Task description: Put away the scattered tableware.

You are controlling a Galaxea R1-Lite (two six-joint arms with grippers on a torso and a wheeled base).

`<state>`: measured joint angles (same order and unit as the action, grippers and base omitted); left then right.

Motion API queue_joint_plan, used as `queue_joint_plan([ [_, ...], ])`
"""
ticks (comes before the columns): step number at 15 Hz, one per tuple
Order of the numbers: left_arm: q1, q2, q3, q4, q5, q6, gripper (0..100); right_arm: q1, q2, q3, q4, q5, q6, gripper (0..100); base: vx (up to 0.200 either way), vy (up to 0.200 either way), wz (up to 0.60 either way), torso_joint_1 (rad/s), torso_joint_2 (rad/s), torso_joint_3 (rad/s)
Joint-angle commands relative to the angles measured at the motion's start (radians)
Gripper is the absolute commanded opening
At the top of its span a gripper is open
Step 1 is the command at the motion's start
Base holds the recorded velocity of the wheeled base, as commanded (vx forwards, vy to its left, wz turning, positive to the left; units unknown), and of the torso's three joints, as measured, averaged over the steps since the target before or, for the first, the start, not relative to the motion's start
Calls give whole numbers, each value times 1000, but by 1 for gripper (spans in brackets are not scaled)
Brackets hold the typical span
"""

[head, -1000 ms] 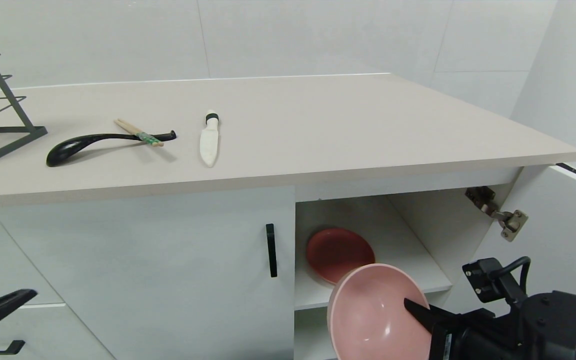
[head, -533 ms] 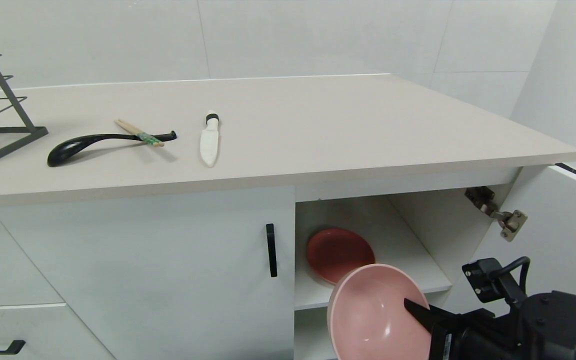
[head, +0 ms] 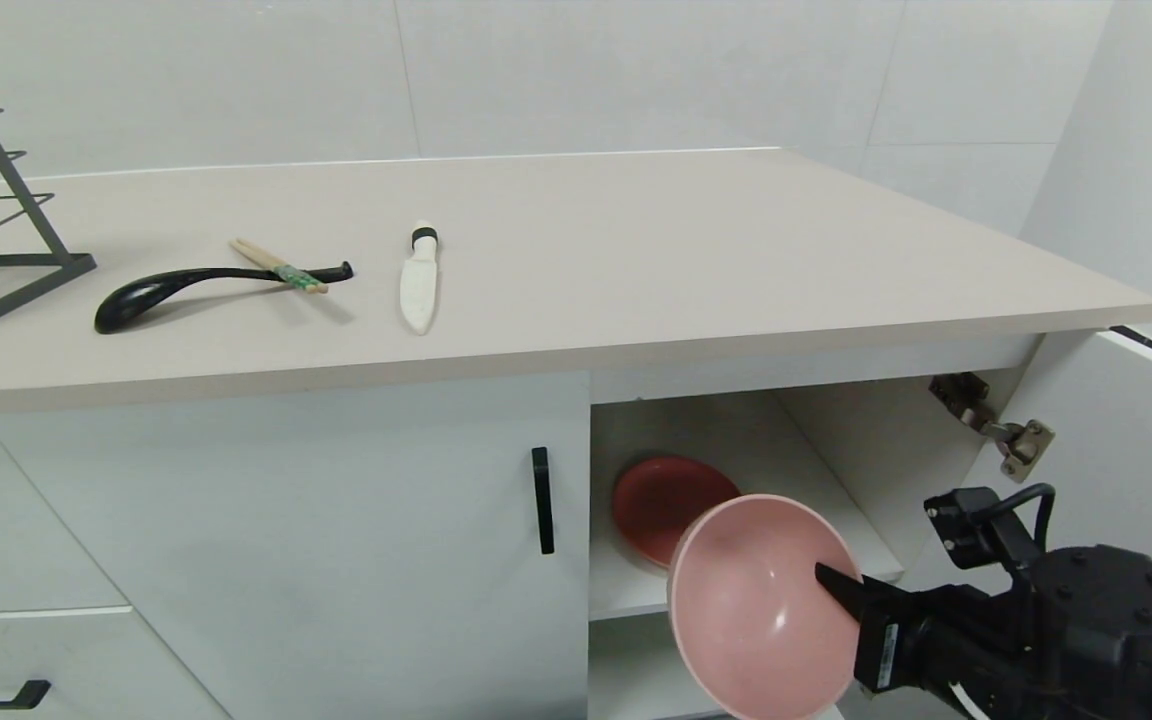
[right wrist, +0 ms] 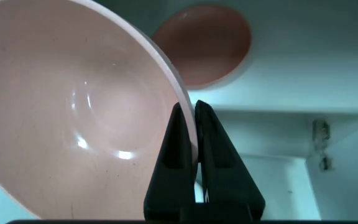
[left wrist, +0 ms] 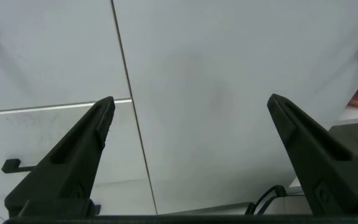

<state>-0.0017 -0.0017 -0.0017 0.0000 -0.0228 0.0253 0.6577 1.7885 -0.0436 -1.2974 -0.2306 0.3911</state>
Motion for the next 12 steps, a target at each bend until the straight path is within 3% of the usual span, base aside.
queue_joint_plan([
  [1, 0, 2, 2, 0, 0, -1, 100, -69, 91, -67, -2, 42, -40, 0, 0, 0, 0, 0, 0, 0],
  [6, 0, 2, 2, 0, 3, -8, 100, -122, 339, -262, -2, 62, -57, 0, 0, 0, 0, 0, 0, 0],
  [12, 0, 2, 2, 2, 3, -8, 100, -205, 453, -426, 0, 108, -100, 0, 0, 0, 0, 0, 0, 0],
])
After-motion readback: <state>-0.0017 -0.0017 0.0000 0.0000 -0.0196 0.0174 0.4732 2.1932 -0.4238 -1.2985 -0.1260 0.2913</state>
